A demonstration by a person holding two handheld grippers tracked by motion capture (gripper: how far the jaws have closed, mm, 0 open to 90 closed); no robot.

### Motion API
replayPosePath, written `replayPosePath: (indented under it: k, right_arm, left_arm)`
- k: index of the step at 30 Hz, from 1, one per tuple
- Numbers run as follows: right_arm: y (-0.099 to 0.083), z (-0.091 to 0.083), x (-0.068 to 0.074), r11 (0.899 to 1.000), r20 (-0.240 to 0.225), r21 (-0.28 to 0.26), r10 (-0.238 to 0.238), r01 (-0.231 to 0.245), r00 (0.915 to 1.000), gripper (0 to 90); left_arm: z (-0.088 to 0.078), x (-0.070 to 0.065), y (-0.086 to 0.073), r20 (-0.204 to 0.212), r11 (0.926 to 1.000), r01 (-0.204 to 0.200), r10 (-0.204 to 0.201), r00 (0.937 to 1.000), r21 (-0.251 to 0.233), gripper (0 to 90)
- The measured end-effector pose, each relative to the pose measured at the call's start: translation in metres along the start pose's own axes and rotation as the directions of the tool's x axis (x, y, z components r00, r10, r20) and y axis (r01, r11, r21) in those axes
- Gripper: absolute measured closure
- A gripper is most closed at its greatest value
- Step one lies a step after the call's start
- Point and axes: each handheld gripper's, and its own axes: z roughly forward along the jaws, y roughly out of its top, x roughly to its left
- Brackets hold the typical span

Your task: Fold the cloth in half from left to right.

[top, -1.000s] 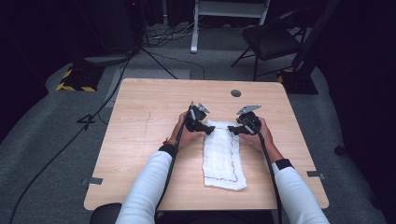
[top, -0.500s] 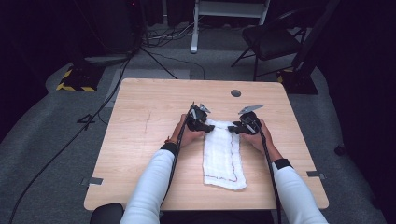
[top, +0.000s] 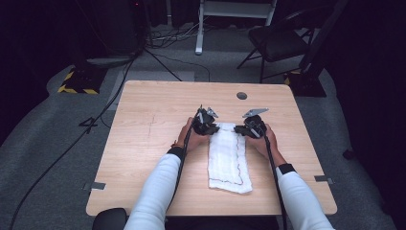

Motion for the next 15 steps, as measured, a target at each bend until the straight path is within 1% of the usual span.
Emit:
replayPosePath:
  k: [4,7,9,12,13,15]
  right_arm:
    - [0.001,0.0,0.0,1.0,0.021,-0.016,-0.004,0.004,0.9998,84.0]
    - [0.003,-0.001,0.001,1.0,0.032,-0.027,-0.012,0.013,0.9994,84.1]
    - [0.006,-0.002,0.001,0.999,0.045,-0.038,-0.011,0.013,0.9989,84.1]
    - [0.01,-0.003,0.002,0.999,0.055,-0.049,-0.016,0.019,0.9984,84.2]
    - [0.012,-0.003,0.002,0.998,0.059,-0.051,-0.018,0.021,0.9981,84.2]
    - [0.016,-0.004,0.002,0.998,0.071,-0.06,-0.026,0.03,0.9971,84.3]
  left_arm:
    - [-0.001,0.003,0.003,0.004,0.9999,0.0,0.0,1.0,-0.011,81.1]
    - [-0.004,0.004,0.005,-0.004,0.9998,-0.01,0.01,0.9999,-0.014,81.6]
    - [-0.005,0.004,0.007,-0.014,0.9998,-0.009,0.009,0.9999,-0.018,81.7]
    - [-0.007,0.007,0.01,-0.029,0.9996,-0.021,0.021,0.9994,-0.016,82.0]
    - [-0.008,0.008,0.011,-0.039,0.9994,-0.023,0.022,0.999,-0.024,82.0]
    - [-0.009,0.01,0.013,-0.045,0.9994,-0.019,0.018,0.9988,-0.03,82.2]
